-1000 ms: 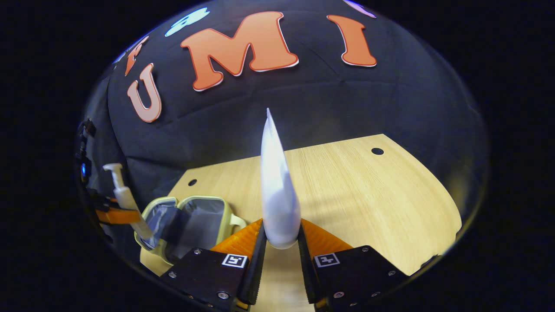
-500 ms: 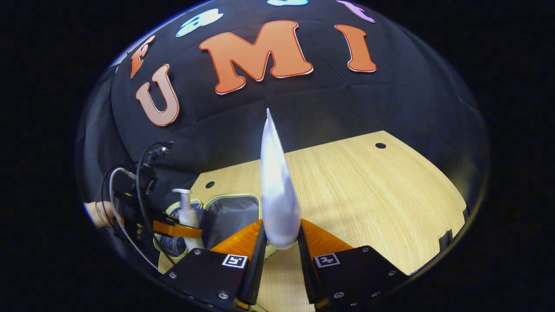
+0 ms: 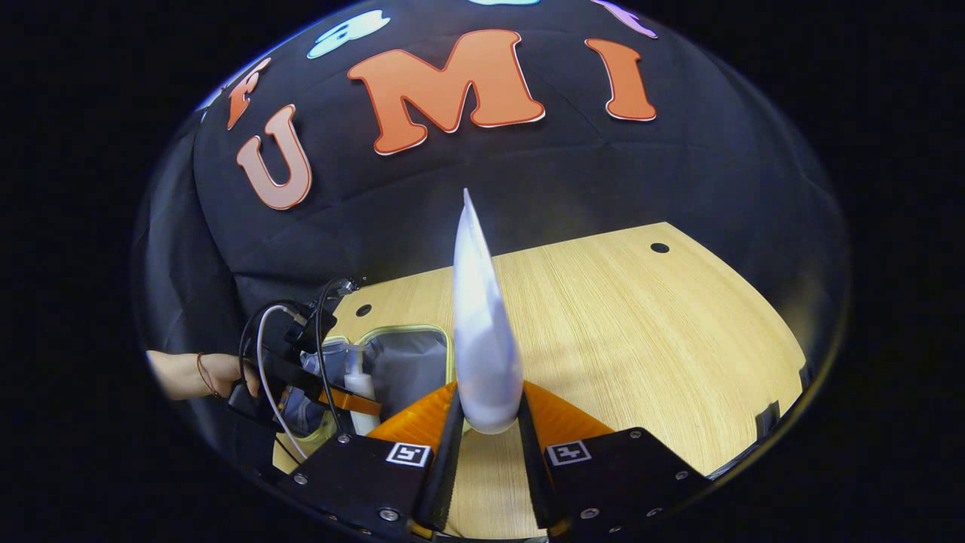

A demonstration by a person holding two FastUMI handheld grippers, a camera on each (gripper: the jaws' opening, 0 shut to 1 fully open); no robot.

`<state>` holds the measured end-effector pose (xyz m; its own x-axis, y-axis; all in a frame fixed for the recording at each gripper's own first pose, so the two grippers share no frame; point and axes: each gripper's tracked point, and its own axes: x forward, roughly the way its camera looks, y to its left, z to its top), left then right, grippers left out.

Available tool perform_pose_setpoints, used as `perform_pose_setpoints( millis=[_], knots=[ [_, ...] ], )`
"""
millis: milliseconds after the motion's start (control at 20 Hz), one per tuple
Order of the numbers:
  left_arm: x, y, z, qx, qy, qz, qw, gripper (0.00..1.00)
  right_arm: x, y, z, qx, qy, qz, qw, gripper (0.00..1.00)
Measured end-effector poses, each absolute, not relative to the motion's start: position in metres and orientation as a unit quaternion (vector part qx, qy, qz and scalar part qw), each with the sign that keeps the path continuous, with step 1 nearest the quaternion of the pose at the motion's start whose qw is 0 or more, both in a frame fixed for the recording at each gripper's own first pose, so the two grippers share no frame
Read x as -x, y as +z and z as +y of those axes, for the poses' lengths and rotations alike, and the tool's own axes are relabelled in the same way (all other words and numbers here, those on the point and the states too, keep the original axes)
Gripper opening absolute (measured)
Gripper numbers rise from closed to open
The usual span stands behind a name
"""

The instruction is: First open the suitcase, pack the skin care products into it, and then close the suitcase.

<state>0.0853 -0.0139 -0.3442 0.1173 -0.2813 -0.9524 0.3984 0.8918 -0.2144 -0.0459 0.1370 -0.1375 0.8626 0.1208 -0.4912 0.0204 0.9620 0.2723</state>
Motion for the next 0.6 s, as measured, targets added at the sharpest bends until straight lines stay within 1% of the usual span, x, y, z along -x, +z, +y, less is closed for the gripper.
perform_pose_setpoints(
  millis=[200, 250, 300, 350, 500, 600],
  knots=[
    [-0.087, -0.342, -0.015, -0.046, -0.228, 0.614, 0.754, 0.61, 0.046, -0.137, 0.14, -0.138, 0.031, 0.263, 0.954, 0.42],
    [-0.09, -0.337, -0.013, -0.051, -0.229, 0.607, 0.759, 0.64, 0.046, -0.136, 0.14, -0.137, 0.032, 0.262, 0.955, 0.42],
    [-0.093, -0.331, -0.014, -0.057, -0.233, 0.597, 0.765, 0.72, 0.045, -0.136, 0.142, -0.135, 0.034, 0.263, 0.955, 0.42],
    [-0.093, -0.326, -0.016, -0.053, -0.239, 0.588, 0.771, 0.66, 0.046, -0.135, 0.145, -0.133, 0.037, 0.264, 0.955, 0.42],
    [-0.097, -0.301, -0.016, -0.061, -0.241, 0.547, 0.8, 1.0, 0.042, -0.13, 0.154, -0.126, 0.049, 0.267, 0.954, 0.42],
    [-0.099, -0.274, -0.017, -0.063, -0.25, 0.502, 0.825, 0.98, 0.038, -0.125, 0.162, -0.118, 0.061, 0.269, 0.954, 0.42]
  ],
)
